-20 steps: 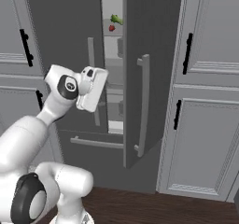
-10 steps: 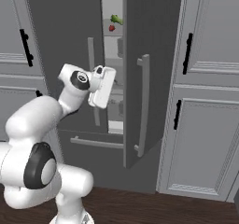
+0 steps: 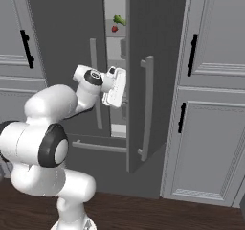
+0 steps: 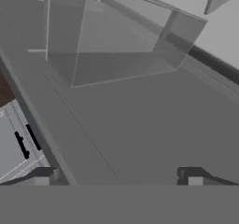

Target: Take the strawberry from the fridge and place it on top of the pancake, located on the dining counter.

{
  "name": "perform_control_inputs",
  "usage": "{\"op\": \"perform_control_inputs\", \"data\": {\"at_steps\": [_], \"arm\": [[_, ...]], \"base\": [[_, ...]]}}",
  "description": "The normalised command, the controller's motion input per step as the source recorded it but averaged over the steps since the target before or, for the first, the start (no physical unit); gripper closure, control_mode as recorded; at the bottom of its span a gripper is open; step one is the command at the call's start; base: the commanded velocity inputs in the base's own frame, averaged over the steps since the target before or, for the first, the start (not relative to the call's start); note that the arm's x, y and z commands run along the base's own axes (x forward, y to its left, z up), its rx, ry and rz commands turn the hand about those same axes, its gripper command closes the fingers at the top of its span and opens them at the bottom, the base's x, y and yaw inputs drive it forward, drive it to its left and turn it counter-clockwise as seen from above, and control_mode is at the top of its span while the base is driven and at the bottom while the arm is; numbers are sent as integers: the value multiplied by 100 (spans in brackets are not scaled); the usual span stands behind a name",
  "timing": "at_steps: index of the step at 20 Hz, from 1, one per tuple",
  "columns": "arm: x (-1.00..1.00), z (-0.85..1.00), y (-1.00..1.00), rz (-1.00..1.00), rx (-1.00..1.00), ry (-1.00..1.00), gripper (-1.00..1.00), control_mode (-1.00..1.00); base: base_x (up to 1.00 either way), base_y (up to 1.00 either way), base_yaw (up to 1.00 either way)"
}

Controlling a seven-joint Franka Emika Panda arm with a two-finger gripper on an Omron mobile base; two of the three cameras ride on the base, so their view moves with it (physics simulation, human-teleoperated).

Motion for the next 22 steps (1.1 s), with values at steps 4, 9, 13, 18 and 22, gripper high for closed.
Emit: {"op": "perform_control_inputs", "data": {"at_steps": [4,9,13,18,22], "arm": [[-14,0,-82,-7,0,14,-100,-100],[-28,-1,-95,-9,0,13,-100,-100],[-27,0,-100,-8,0,13,-100,-100],[-10,-1,-84,-4,0,12,-100,-100],[-26,-7,9,8,0,1,-100,-100]], "base": [[0,0,0],[0,0,0],[0,0,0],[0,0,0],[0,0,0]]}}
